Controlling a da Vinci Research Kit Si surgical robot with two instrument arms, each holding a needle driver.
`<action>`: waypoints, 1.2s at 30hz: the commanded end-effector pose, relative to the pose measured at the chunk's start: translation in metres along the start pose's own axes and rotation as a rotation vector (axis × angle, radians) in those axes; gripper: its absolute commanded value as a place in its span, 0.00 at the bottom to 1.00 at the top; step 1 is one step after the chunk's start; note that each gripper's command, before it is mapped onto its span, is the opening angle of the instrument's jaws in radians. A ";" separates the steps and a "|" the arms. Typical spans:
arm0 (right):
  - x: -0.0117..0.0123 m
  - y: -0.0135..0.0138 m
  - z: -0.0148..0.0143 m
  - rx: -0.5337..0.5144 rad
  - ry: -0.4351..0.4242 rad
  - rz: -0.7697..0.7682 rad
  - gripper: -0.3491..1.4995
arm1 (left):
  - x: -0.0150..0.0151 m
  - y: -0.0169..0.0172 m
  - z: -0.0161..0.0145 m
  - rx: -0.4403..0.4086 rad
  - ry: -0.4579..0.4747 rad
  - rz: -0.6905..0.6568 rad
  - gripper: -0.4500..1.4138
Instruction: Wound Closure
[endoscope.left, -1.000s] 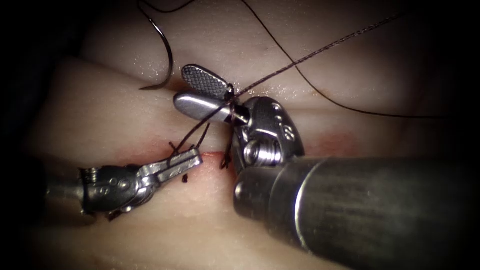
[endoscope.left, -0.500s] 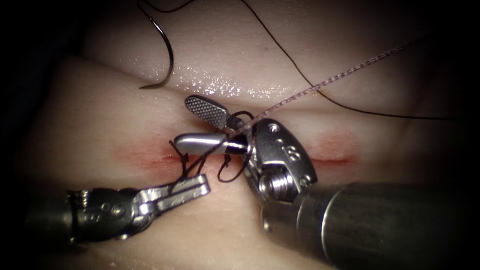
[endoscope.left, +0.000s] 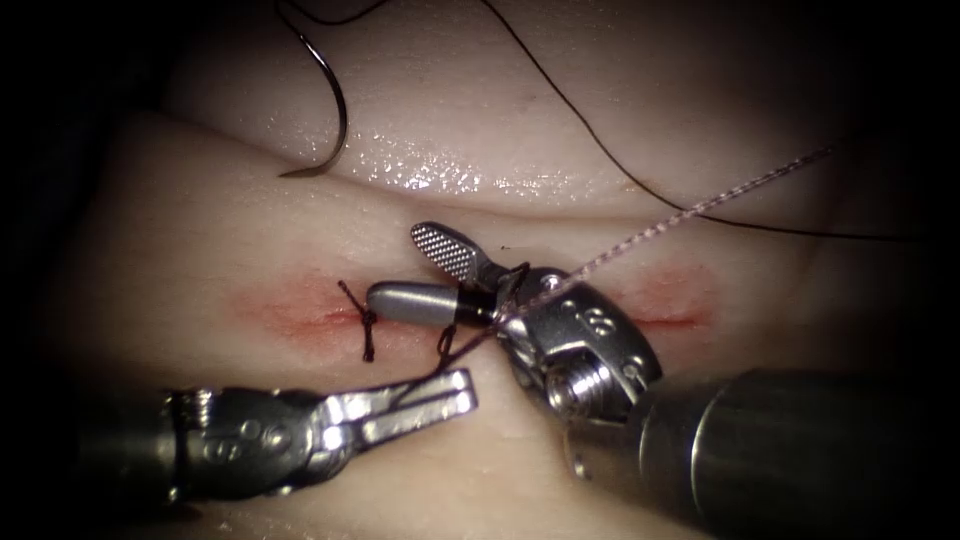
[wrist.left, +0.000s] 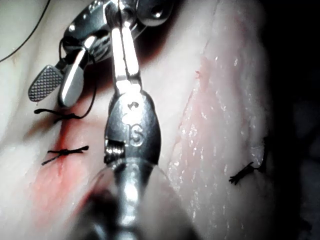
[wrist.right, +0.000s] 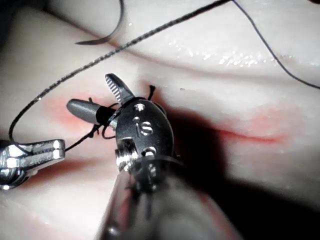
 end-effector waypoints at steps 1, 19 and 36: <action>-0.0007 -0.0001 0.0007 -0.023 -0.009 0.034 0.64 | -0.0009 0.0003 0.0003 -0.006 -0.003 -0.002 0.00; -0.0022 0.0029 0.0003 -0.211 -0.075 0.142 0.71 | -0.0025 -0.0020 0.0006 -0.037 -0.060 -0.001 0.00; -0.0042 0.0061 0.0020 -0.227 -0.172 0.225 0.75 | -0.0045 -0.0010 0.0009 -0.054 -0.091 0.014 0.00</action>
